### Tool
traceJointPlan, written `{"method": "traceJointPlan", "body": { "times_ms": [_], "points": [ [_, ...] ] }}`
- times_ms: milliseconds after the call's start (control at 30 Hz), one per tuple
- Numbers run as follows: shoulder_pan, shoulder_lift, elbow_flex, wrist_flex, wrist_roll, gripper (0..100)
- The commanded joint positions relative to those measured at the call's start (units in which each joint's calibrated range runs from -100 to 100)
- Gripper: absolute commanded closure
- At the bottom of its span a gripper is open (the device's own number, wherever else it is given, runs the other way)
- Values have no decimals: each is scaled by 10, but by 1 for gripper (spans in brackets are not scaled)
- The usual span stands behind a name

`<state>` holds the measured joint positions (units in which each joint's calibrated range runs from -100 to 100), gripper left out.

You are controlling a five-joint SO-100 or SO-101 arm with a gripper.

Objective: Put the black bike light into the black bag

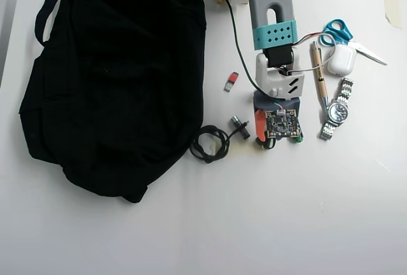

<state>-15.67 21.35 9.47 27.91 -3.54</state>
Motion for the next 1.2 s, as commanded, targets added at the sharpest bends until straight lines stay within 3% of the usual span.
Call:
{"method": "traceJointPlan", "body": {
  "times_ms": [0, 167, 600, 867, 1167],
  "points": [
    [6, 27, -11, -41, -3, 88],
    [4, 59, -12, -98, -3, 88],
    [-3, 46, -27, -85, -14, 88],
    [-11, 20, -124, 69, -9, 88],
    [-9, 10, -129, 121, -10, 88]
  ]
}}
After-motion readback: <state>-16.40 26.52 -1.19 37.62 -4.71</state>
